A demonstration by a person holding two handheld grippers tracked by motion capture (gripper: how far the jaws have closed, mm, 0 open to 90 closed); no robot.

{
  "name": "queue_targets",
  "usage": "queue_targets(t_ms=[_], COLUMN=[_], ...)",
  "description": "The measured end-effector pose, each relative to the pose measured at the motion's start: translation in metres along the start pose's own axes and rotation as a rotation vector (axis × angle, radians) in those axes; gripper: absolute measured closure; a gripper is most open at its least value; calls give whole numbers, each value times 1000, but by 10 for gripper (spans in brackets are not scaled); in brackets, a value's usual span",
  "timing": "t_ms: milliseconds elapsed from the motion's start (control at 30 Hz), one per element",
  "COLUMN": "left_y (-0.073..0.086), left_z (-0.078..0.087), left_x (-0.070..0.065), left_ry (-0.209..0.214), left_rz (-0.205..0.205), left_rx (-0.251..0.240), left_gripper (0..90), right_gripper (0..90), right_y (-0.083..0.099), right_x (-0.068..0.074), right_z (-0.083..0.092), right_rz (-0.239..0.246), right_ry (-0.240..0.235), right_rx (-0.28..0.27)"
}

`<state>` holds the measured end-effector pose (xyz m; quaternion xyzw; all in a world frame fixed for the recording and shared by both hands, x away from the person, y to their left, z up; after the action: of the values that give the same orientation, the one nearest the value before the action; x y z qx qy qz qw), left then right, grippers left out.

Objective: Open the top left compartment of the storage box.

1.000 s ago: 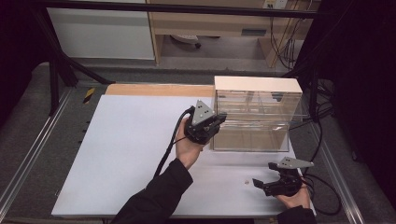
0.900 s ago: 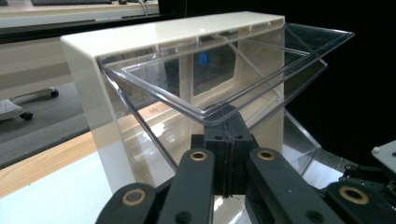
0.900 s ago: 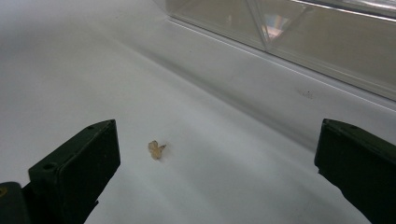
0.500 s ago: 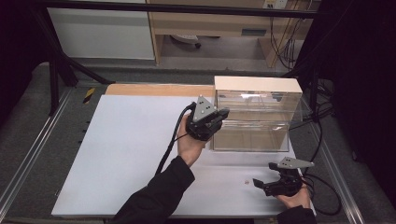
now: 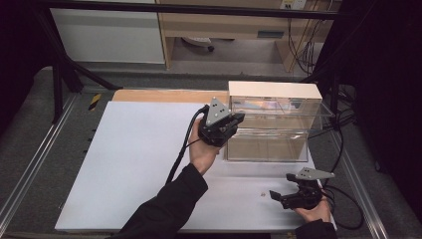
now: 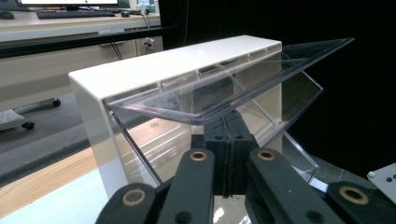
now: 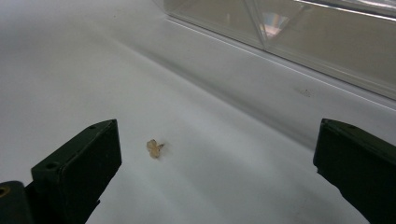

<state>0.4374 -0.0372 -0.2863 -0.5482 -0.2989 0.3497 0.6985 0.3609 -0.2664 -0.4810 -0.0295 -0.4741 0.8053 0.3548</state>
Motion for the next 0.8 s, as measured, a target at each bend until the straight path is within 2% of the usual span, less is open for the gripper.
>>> queue_targets(t_ms=[800], left_y=[-8], left_z=[-4], left_x=[2], left_ry=[-3], left_rz=[11], left_rx=[-10], left_gripper=[900], right_gripper=[27], right_y=[0], right_x=[1], right_z=[-2], right_rz=[-1], right_ry=[6], right_rx=[25])
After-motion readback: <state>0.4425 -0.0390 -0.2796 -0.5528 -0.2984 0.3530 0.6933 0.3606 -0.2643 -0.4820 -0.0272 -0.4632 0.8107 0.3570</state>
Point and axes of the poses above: each handheld gripper's, and its own axes: z roughly backward along the jaws, y roughly out of its underside, x roughly to its left, the point moved 6 cm from there along -z, roughly forward along the jaws, and after that the axes turned 13 degrees about -y, right-handed, at the moved point
